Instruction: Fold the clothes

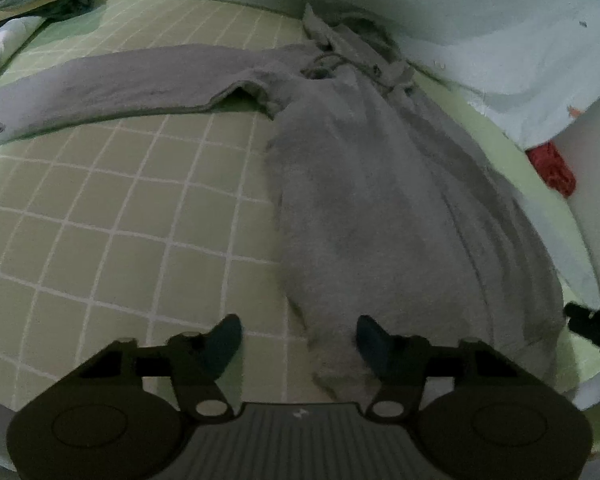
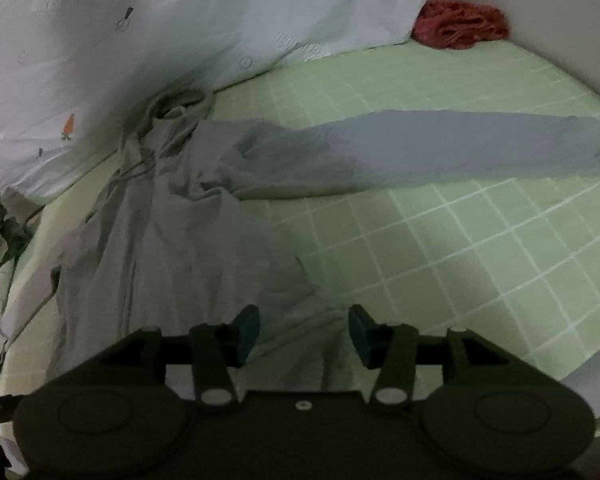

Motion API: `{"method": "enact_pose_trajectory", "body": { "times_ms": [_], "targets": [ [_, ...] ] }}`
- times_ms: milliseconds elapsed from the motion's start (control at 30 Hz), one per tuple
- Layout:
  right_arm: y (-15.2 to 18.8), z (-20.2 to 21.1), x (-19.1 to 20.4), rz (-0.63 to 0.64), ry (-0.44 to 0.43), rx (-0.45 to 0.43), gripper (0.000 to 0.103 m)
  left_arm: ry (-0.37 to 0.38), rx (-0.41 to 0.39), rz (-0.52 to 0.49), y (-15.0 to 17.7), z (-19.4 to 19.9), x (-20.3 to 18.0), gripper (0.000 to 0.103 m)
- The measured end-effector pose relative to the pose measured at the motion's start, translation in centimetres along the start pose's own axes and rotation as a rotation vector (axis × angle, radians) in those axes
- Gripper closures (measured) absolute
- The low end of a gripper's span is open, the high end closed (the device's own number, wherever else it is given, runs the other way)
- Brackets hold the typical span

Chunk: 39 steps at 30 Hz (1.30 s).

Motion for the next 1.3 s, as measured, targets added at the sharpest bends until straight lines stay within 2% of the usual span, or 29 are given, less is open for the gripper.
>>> {"method": "enact_pose_trajectory", "body": {
  "times_ms": [33, 67, 133, 233, 333, 400, 467, 533, 567, 600, 667, 700, 767, 867, 933, 1033, 1100, 1133, 1200, 1300],
  "targets": [
    [0.0, -0.2, 0.3, 0.007, -0.001, 0.006, 0.052, 0.019, 0.007, 0.013, 0.0, -0.3, -0.2, 0.084],
    [0.0, -0.4, 0.5, 0.018, -0.004, 0.01, 0.052, 0.037, 0.015, 0.027, 0.0, -0.6, -0.5, 0.087],
    [0.0, -0.5, 1.0, 0.04, -0.011, 0.012, 0.052, 0.013, 0.012, -0.012, -0.3, -1.1, -1.5, 0.093],
    [0.0, -0.6, 1.1, 0.069, -0.009, 0.013, 0.052, 0.011, -0.022, -0.071, -1.3, -1.0, -3.4, 0.094],
    [0.0, -0.3, 0.7, 0.071, -0.012, 0.009, 0.052, 0.062, -0.089, -0.108, -3.5, -0.3, -6.2, 0.094],
    [0.2, 0.0, 0.3, 0.068, -0.008, 0.007, 0.052, 0.126, -0.129, -0.108, -5.3, -0.4, -8.5, 0.094],
    [0.4, 0.1, -0.3, 0.053, -0.005, 0.008, 0.052, 0.183, -0.151, -0.096, -6.6, -1.0, -11.1, 0.09],
    [0.4, 0.2, -0.9, 0.03, 0.0, 0.009, 0.052, 0.213, -0.134, -0.096, -6.7, -2.2, -13.1, 0.071],
    [0.4, 0.2, -1.2, 0.019, 0.002, 0.01, 0.052, 0.223, -0.101, -0.126, -6.2, -3.1, -13.9, 0.054],
    [0.5, 0.2, -1.4, 0.009, 0.003, 0.011, 0.052, 0.209, -0.068, -0.165, -5.2, -3.8, -14.1, 0.049],
    [0.6, 0.1, -1.8, -0.005, -0.001, 0.015, 0.052, 0.175, -0.003, -0.243, -3.1, -5.2, -14.5, 0.049],
    [0.6, 0.1, -1.9, -0.011, -0.003, 0.016, 0.052, 0.15, -0.002, -0.26, -2.4, -5.1, -14.0, 0.049],
    [0.6, 0.1, -2.0, -0.014, -0.004, 0.018, 0.052, 0.167, -0.027, -0.23, -2.0, -3.8, -13.1, 0.049],
    [0.6, 0.0, -2.1, -0.015, -0.004, 0.02, 0.052, 0.161, -0.109, -0.148, -2.8, -1.1, -10.9, 0.048],
    [0.6, -0.2, -2.1, -0.017, -0.008, 0.029, 0.052, 0.112, -0.178, -0.09, -3.4, 0.8, -8.8, 0.047],
    [0.8, -0.6, -2.0, -0.013, -0.016, 0.048, 0.052, 0.051, -0.228, 0.031, -3.6, 2.7, -5.2, 0.049],
    [1.0, -1.0, -1.9, -0.008, -0.019, 0.06, 0.052, 0.023, -0.186, 0.077, -3.1, 2.5, -3.5, 0.051],
    [1.1, -1.1, -1.8, -0.006, -0.021, 0.066, 0.052, 0.019, -0.158, 0.075, -2.7, 2.2, -3.3, 0.059],
    [1.1, -1.5, -1.7, -0.006, -0.021, 0.075, 0.052, 0.049, -0.11, 0.061, -2.0, 1.4, -3.8, 0.068],
    [1.2, -1.6, -1.7, -0.009, -0.019, 0.08, 0.052, 0.083, -0.051, 0.035, -1.3, -0.4, -5.0, 0.068]
  ]
}}
Point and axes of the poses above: each gripper's, at about its wrist camera, not at the fingertips, and z roughly against the way its jaws point, x to its left, y to its underside, the point moved 7 cm from there along -z, roughly the way its jaws point, and after that the axes turned 1 degree about y, right-handed, at the moved point
